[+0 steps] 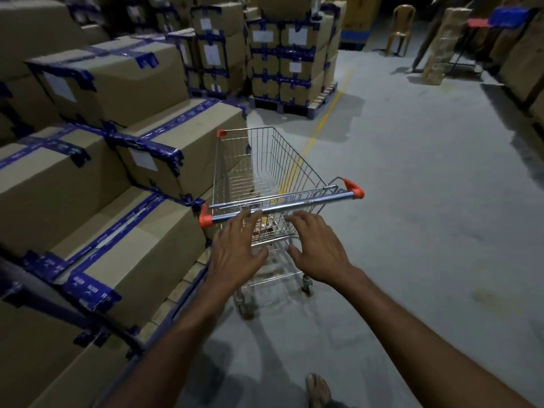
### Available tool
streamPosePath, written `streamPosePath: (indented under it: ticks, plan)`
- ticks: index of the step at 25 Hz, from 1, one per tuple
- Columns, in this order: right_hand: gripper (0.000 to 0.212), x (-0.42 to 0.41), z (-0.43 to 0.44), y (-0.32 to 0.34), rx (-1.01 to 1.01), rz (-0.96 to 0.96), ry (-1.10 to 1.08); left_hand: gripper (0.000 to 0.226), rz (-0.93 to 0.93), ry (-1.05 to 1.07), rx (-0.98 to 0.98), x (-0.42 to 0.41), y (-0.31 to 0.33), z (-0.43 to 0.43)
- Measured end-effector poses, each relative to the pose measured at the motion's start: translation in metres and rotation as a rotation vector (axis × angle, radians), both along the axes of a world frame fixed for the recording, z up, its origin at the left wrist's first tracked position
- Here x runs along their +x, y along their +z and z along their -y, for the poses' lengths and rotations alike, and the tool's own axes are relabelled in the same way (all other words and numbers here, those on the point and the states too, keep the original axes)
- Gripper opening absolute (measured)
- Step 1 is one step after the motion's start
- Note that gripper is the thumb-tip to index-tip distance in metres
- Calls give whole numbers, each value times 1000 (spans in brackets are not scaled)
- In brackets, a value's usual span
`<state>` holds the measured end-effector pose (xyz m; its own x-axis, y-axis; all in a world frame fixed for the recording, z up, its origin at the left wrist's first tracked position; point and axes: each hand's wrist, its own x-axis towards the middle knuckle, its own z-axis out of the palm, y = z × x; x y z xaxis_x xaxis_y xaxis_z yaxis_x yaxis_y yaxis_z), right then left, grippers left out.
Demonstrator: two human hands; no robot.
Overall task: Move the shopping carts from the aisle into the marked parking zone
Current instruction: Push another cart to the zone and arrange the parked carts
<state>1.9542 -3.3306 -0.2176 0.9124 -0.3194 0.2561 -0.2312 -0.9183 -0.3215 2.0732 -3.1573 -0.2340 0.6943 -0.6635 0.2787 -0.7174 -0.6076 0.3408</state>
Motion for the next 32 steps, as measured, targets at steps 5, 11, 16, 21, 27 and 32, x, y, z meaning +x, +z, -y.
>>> streamPosePath:
  ticks: [5, 11, 16, 21, 27, 32]
  plan:
    - [76, 48, 75, -20, -53, -97, 88, 90, -54, 102, 192, 29, -11, 64]
    - [85, 68, 113, -50, -106, -231, 94, 96, -37, 194, 353, 35, -27, 86]
    - [77, 77, 118, -42, -121, -267, 107, 104, -89, 214, 386, 26, -32, 88]
    - [80, 55, 105, -36, -83, -327, 80, 110, -168, 189, 377, 5, -29, 78]
    - [80, -16, 81, -35, -96, -352, 61, 116, -104, 156, 449, -56, -21, 57]
    - [54, -79, 71, -43, -97, -239, 89, 85, -7, 191, 475, -118, -11, 54]
